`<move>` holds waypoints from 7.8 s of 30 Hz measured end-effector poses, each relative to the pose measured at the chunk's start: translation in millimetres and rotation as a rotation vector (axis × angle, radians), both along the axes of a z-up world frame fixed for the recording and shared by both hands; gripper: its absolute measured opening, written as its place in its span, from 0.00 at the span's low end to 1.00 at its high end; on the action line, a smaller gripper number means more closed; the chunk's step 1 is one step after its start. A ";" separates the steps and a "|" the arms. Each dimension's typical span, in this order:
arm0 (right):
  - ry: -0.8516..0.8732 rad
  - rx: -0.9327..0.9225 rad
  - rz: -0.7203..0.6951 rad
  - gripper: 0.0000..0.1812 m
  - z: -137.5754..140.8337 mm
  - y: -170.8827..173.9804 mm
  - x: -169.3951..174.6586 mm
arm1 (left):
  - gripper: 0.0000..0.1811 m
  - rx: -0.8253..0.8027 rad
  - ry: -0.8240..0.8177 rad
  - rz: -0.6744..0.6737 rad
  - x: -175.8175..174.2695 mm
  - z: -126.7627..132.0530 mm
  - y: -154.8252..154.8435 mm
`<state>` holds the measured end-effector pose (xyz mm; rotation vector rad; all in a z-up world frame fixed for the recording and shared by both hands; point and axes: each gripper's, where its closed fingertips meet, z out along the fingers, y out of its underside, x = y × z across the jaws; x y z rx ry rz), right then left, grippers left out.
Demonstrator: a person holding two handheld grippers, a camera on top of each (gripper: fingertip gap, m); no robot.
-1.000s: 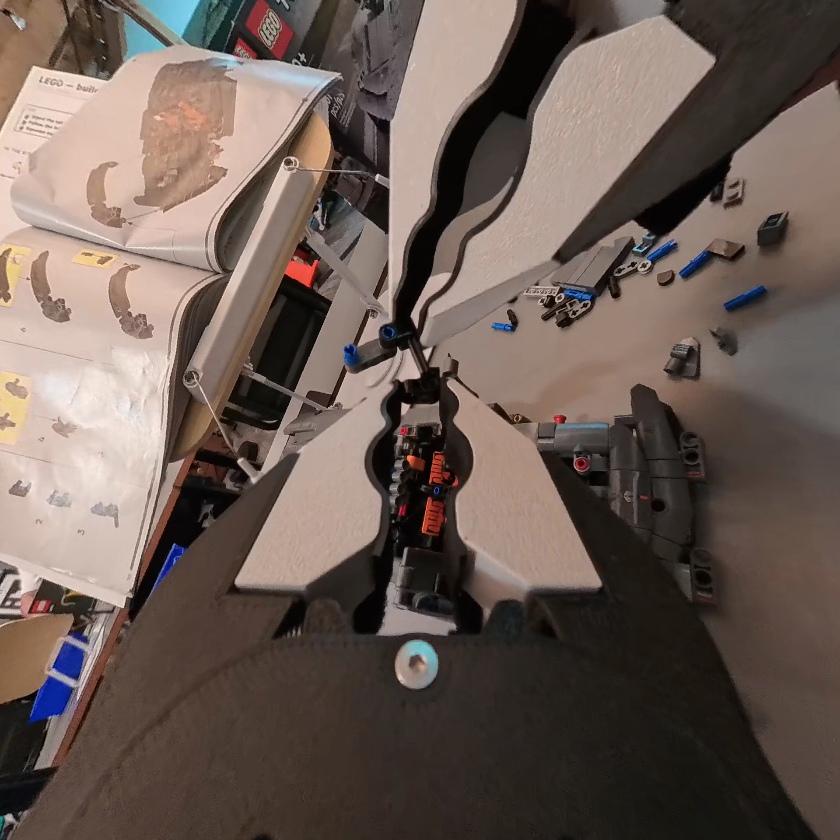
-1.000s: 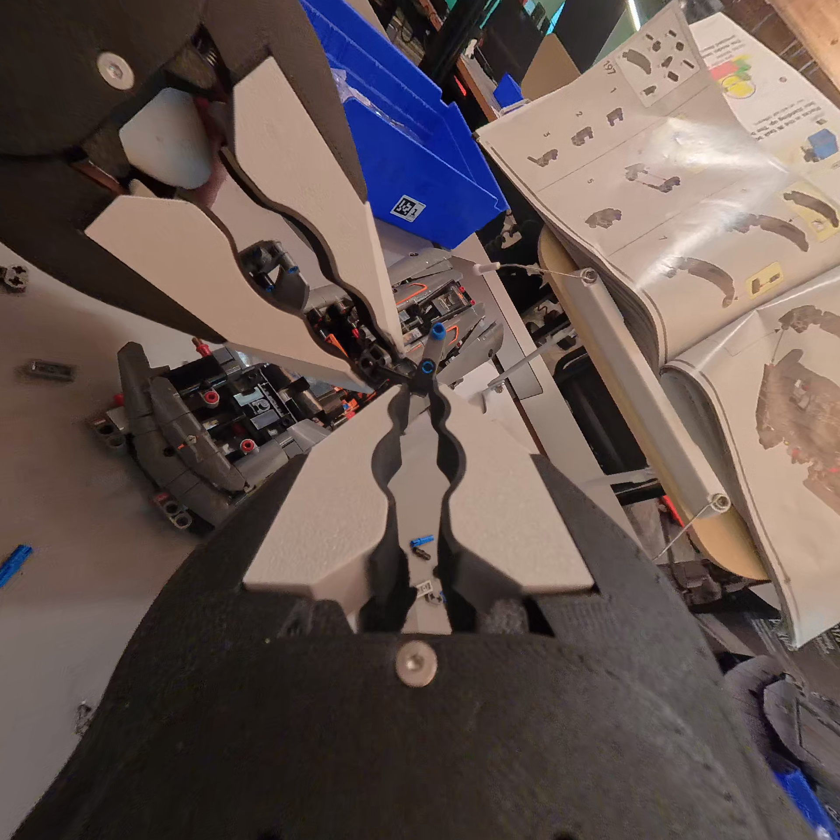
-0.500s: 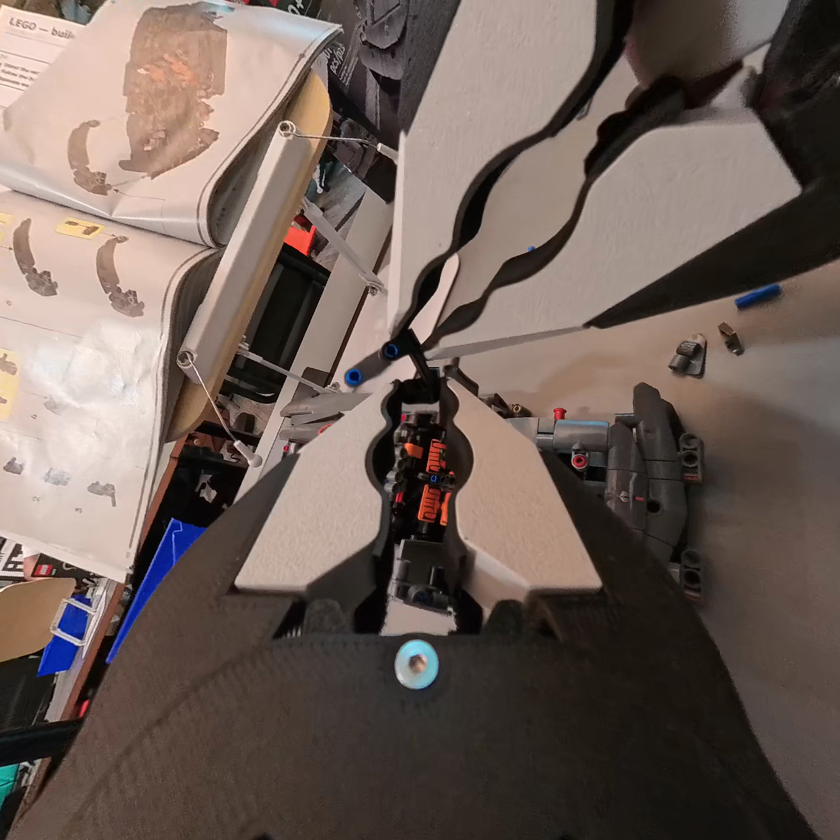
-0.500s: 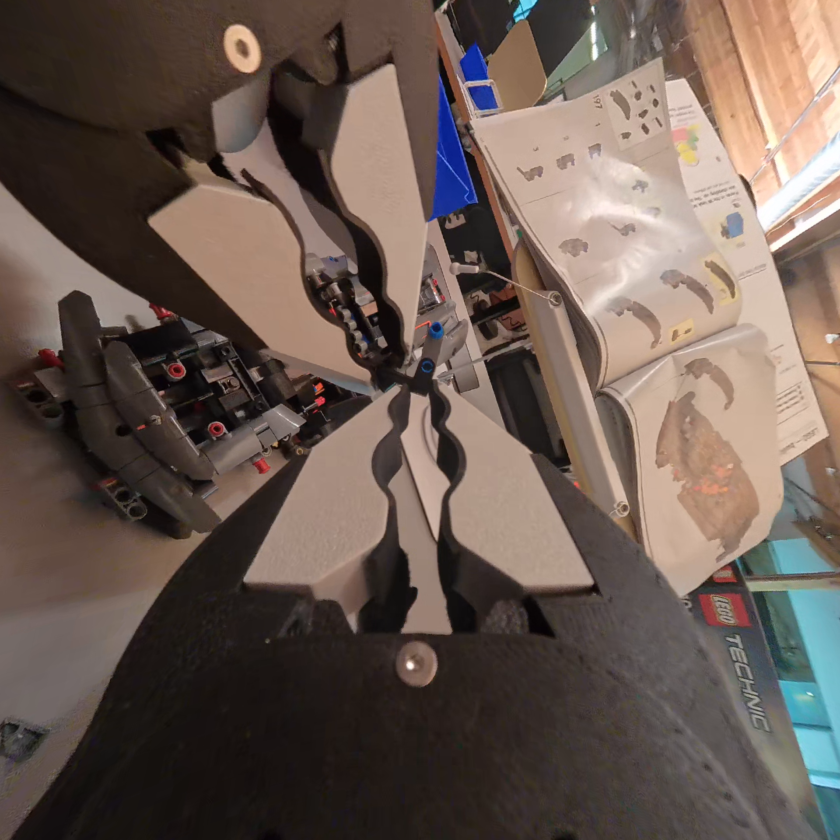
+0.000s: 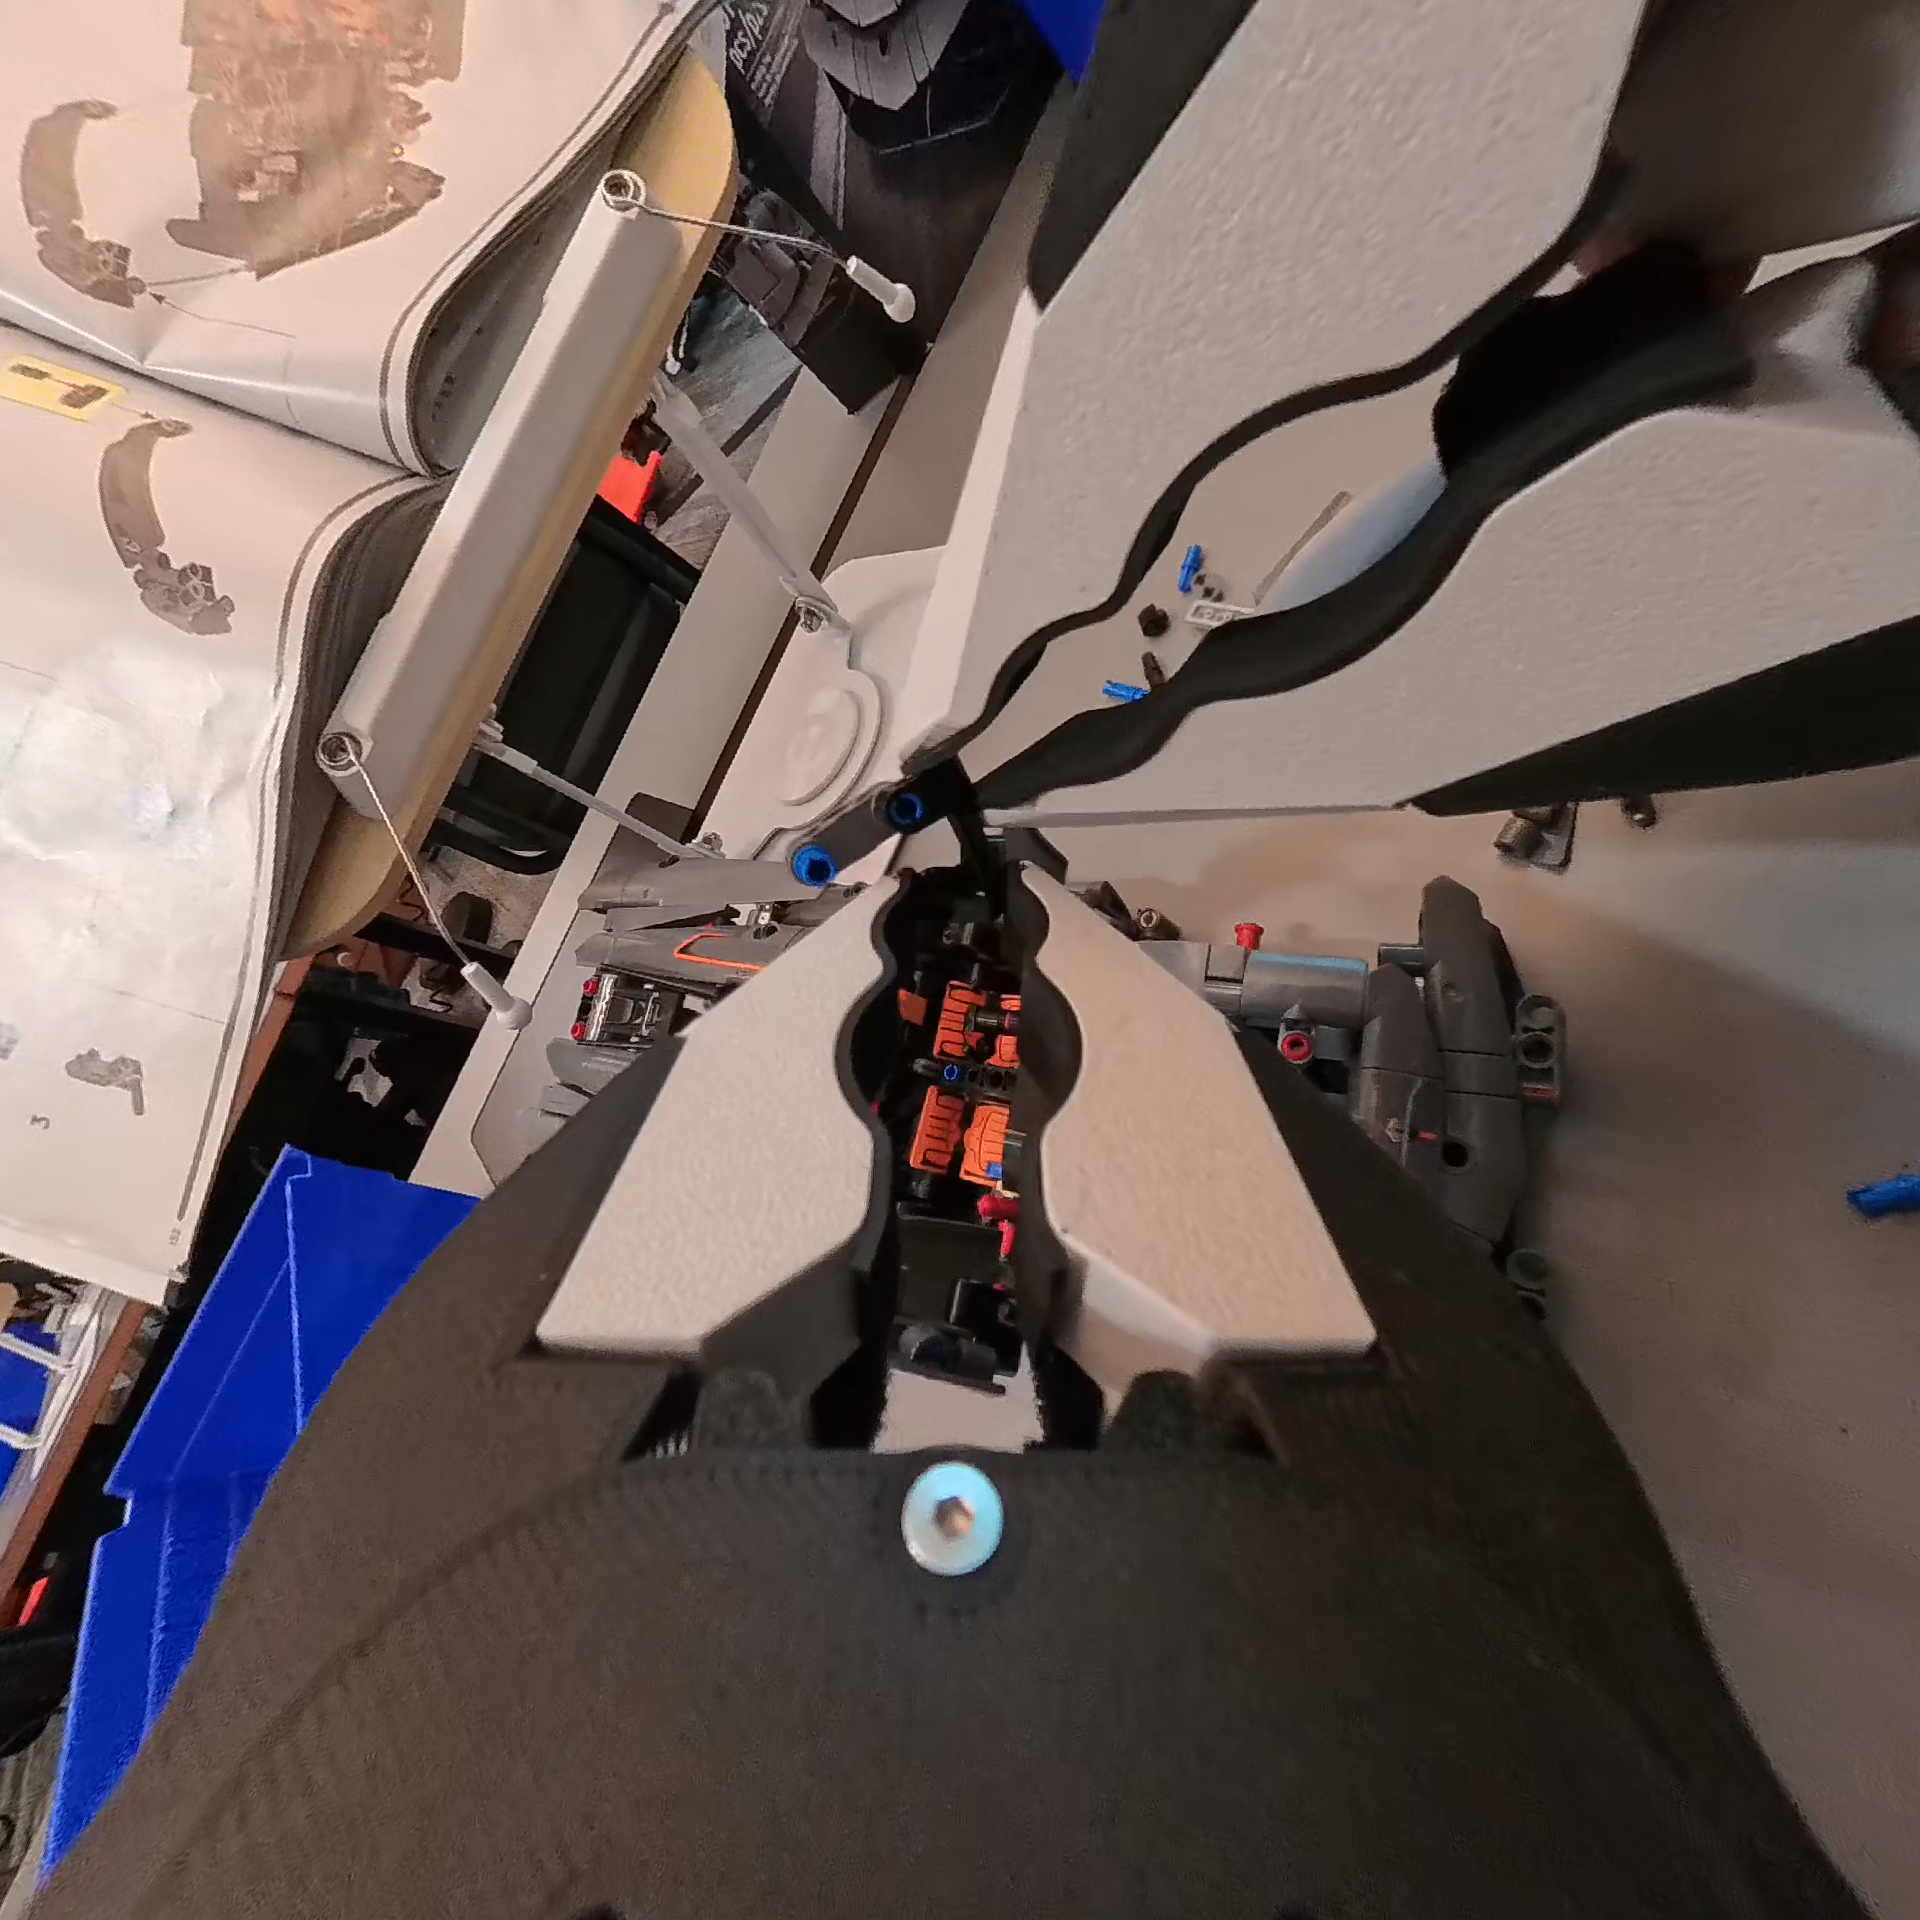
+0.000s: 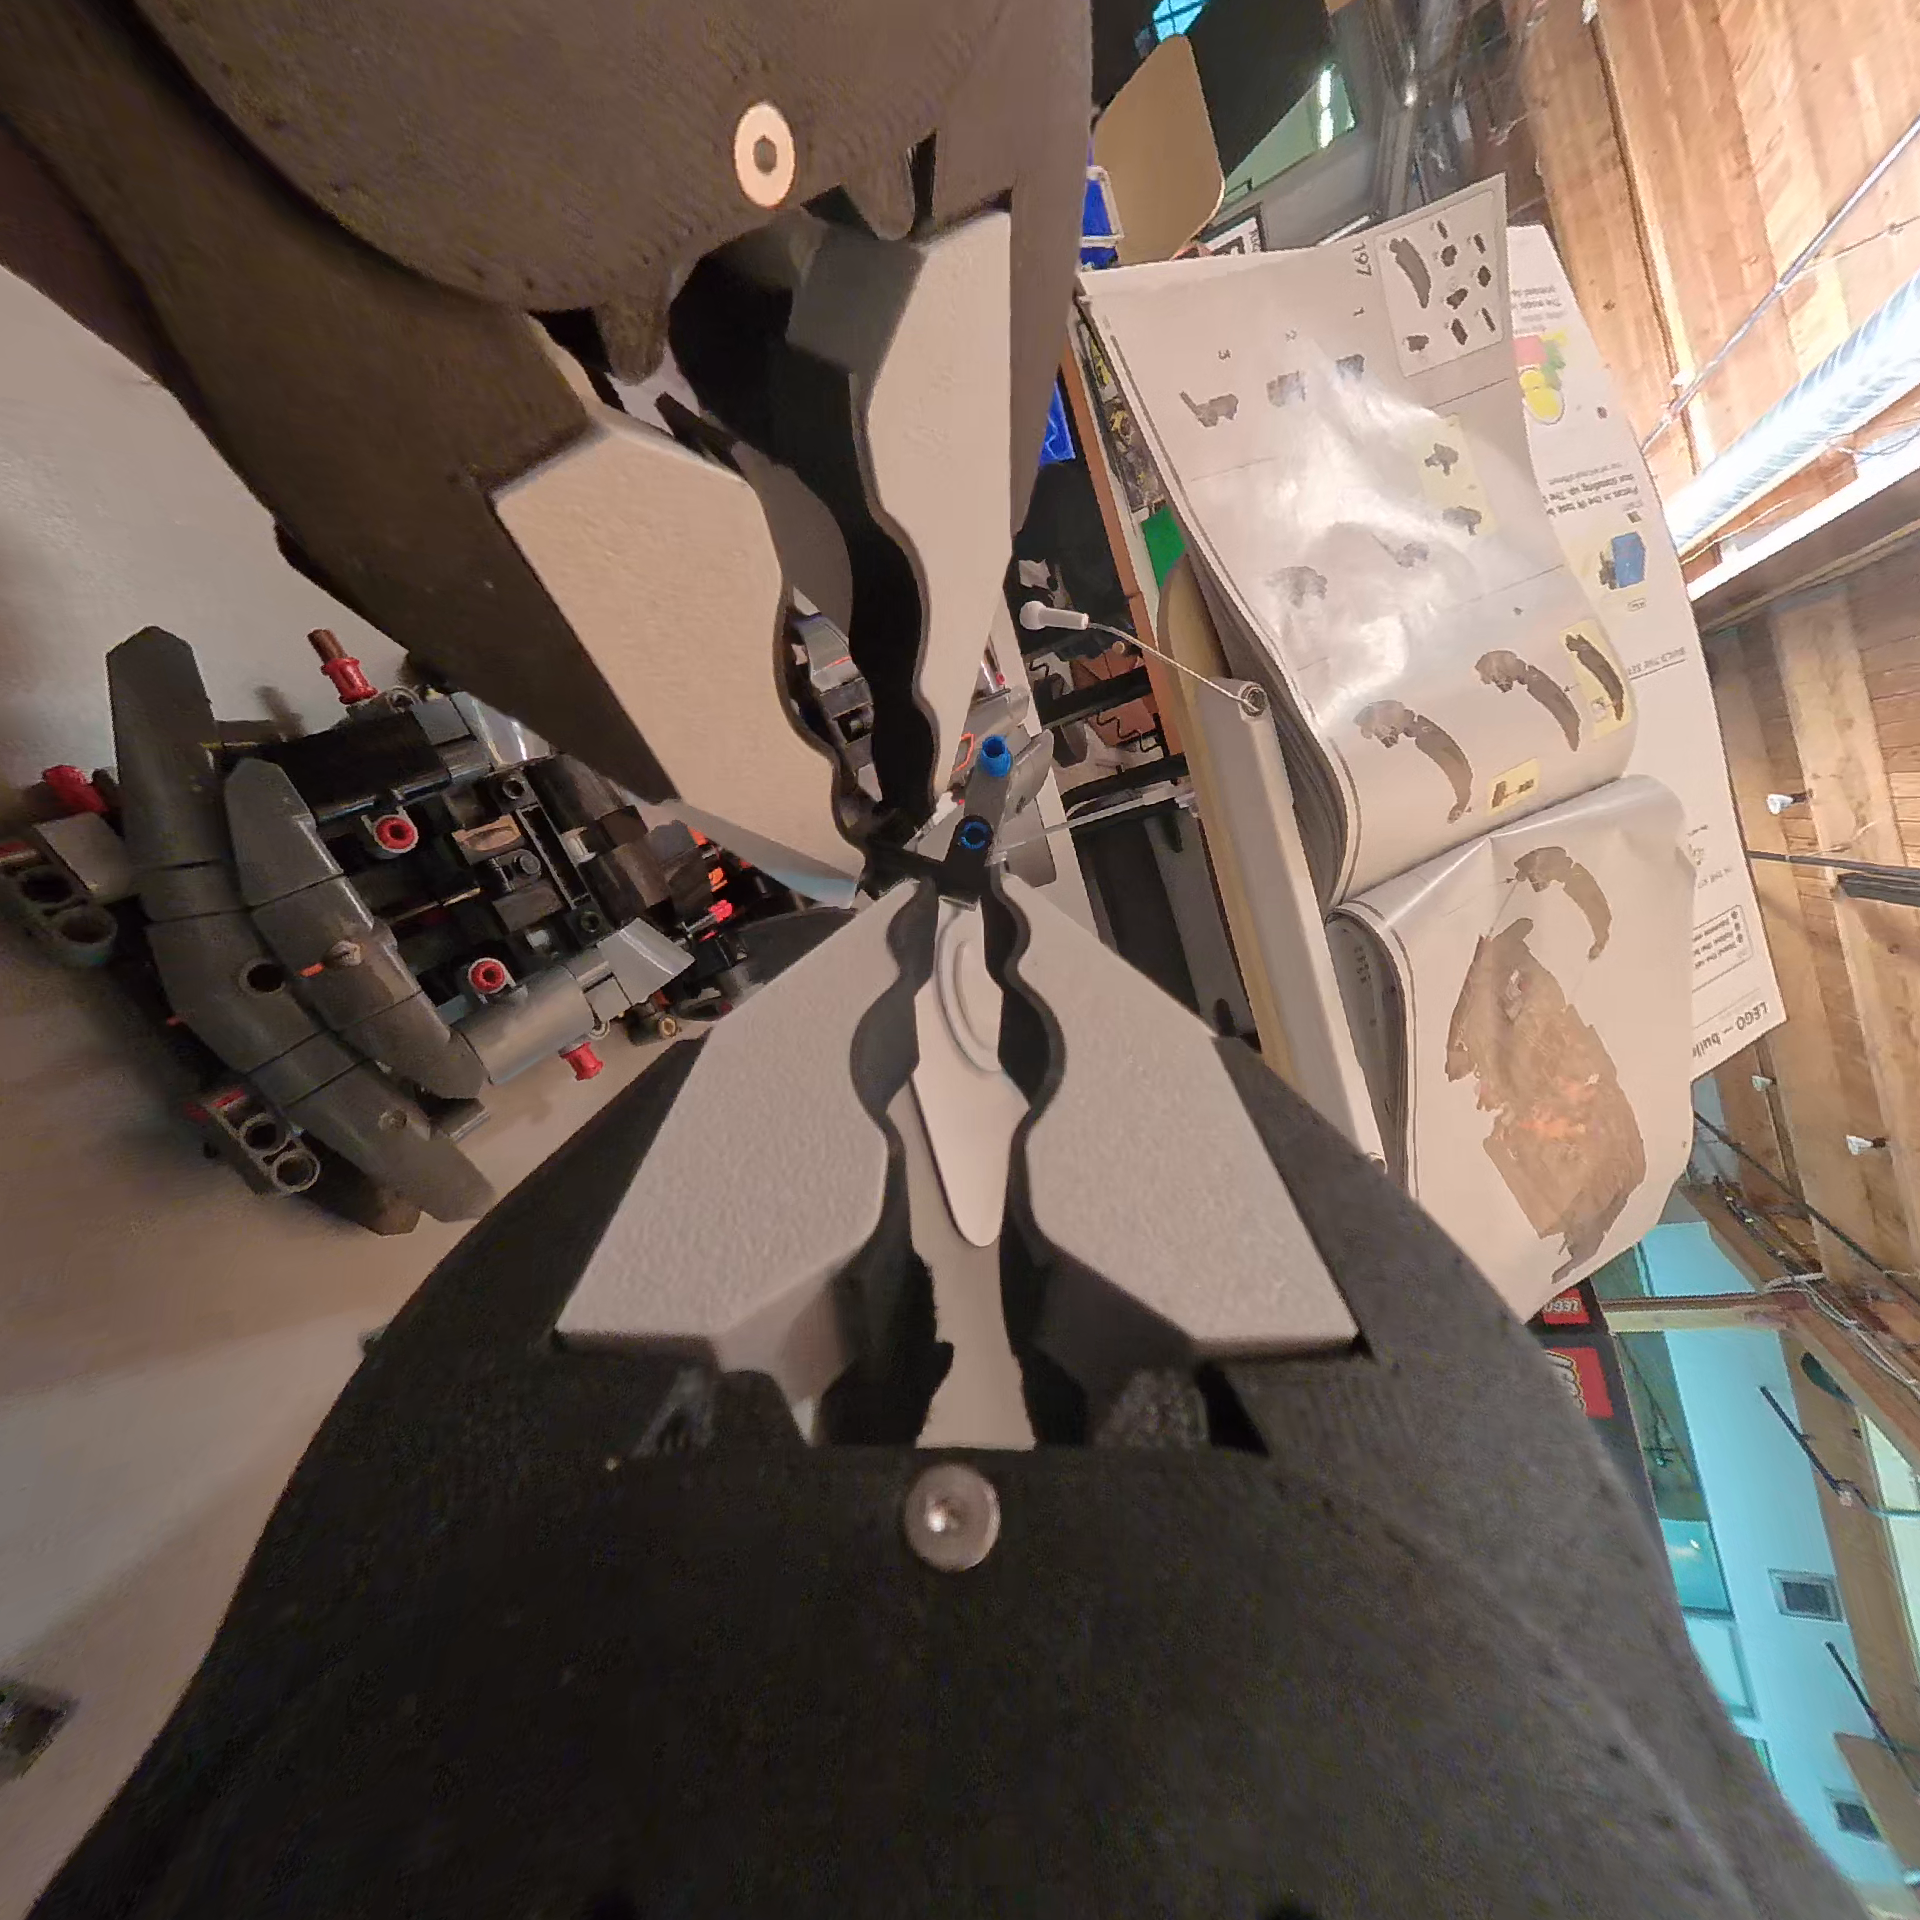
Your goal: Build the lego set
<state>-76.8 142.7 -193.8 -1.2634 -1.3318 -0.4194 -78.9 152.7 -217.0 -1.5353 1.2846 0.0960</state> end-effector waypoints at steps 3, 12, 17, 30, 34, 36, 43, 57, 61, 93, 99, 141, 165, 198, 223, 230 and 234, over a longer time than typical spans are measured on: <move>0.005 0.000 0.002 0.03 0.9 -0.1 0.5 | 0.07 0.006 -0.004 -0.001 0.7 1.3 -0.3; -0.003 -0.010 -0.006 0.03 -2.1 3.8 2.2 | 0.07 -0.017 -0.008 -0.004 2.7 -0.4 -1.1; -0.011 -0.012 -0.010 0.03 -4.8 5.7 2.6 | 0.07 -0.020 0.014 0.000 2.7 -3.1 -1.2; 0.006 -0.017 -0.025 0.03 -4.9 8.0 2.9 | 0.07 -0.067 -0.030 0.016 2.7 -2.7 0.4; -0.001 -0.002 -0.023 0.03 -4.3 8.0 2.4 | 0.07 -0.086 -0.042 0.024 2.3 -2.9 0.5; 0.000 0.004 -0.025 0.03 -3.8 7.6 1.8 | 0.07 -0.098 -0.049 0.024 2.0 -2.7 0.1; -0.010 0.038 -0.016 0.03 -2.2 8.1 0.0 | 0.07 -0.149 -0.094 0.032 0.9 -2.6 0.6; -0.068 0.183 0.037 0.03 7.3 5.6 -5.8 | 0.07 -0.400 -0.344 -0.032 2.5 1.7 -3.2; -0.051 0.214 0.057 0.03 15.0 2.7 -5.6 | 0.07 -0.392 -0.375 -0.062 2.9 10.0 -5.4; -0.095 0.163 0.187 0.04 15.9 -5.6 -7.0 | 0.07 -0.544 -0.476 -0.190 7.1 15.7 -17.3; -0.090 0.106 0.221 0.07 13.5 -7.7 -3.4 | 0.07 -0.543 -0.473 -0.199 8.3 14.2 -17.3; 0.407 -0.725 0.476 0.05 13.6 -26.2 12.4 | 0.07 -0.227 -0.135 -0.228 23.1 -4.4 -25.9; 0.699 -1.003 0.289 0.08 -0.6 -3.3 8.7 | 0.07 -0.004 0.006 -0.117 20.5 -2.3 -13.4; 1.032 -1.323 0.514 0.08 17.6 -5.8 7.6 | 0.22 0.409 0.129 -0.003 14.8 35.5 -8.0; 0.939 -1.389 0.673 0.08 27.7 -29.1 7.0 | 0.20 0.242 -0.180 -0.246 14.8 59.1 -33.1; 0.729 -1.348 0.660 0.08 9.9 -45.5 1.4 | 0.17 -0.097 -0.463 -0.416 19.2 62.0 -47.6; 0.672 -1.389 0.710 0.08 7.2 -60.2 -2.6 | 0.14 -0.230 -0.553 -0.518 17.9 68.1 -59.1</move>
